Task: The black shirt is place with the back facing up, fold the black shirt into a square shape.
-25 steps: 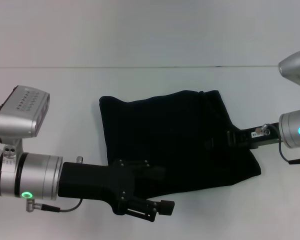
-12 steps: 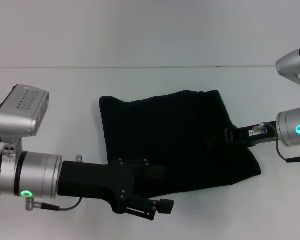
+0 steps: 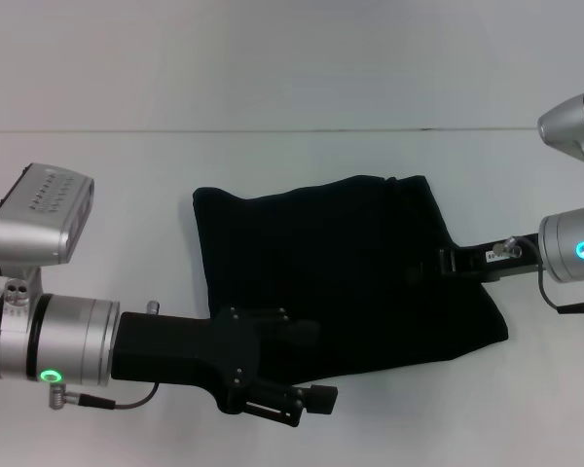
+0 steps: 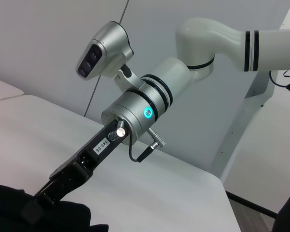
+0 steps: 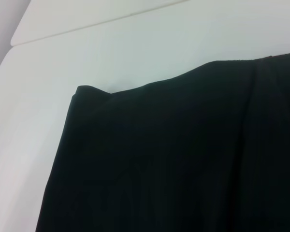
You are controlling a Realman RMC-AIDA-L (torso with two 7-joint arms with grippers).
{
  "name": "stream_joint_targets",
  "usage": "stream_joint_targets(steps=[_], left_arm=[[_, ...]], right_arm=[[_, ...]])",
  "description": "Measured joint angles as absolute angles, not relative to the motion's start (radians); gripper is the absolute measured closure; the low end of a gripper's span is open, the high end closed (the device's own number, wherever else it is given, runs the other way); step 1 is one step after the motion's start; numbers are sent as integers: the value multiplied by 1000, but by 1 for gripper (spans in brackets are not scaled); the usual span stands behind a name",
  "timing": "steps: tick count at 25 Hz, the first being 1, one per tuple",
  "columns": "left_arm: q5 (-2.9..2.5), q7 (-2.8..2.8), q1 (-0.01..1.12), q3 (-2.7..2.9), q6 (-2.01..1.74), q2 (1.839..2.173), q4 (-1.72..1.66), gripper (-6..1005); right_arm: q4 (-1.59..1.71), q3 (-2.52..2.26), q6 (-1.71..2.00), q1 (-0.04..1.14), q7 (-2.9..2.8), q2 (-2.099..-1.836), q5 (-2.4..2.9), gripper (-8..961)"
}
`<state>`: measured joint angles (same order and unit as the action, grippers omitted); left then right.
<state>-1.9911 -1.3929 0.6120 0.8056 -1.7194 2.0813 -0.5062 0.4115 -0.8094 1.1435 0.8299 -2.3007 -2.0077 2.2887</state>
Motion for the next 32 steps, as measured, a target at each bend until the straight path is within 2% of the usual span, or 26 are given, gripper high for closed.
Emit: stream_joint_targets(steps=[15,24,32], left_arm=[[-1983,-1394,610,804,-1721,2081,-506,50],[-1983,-1397,606,801,-1721,2080,-509,49],[-1983,-1414,609,792,-1720,2077,-509,50]], right_arm=[[559,-802,1295,786,-2212,-2007,2168,929],[640,-799,1343,791,-2222,-1993,2135,929],[727,-791,1391,783,-2233,-1991,2119,930]])
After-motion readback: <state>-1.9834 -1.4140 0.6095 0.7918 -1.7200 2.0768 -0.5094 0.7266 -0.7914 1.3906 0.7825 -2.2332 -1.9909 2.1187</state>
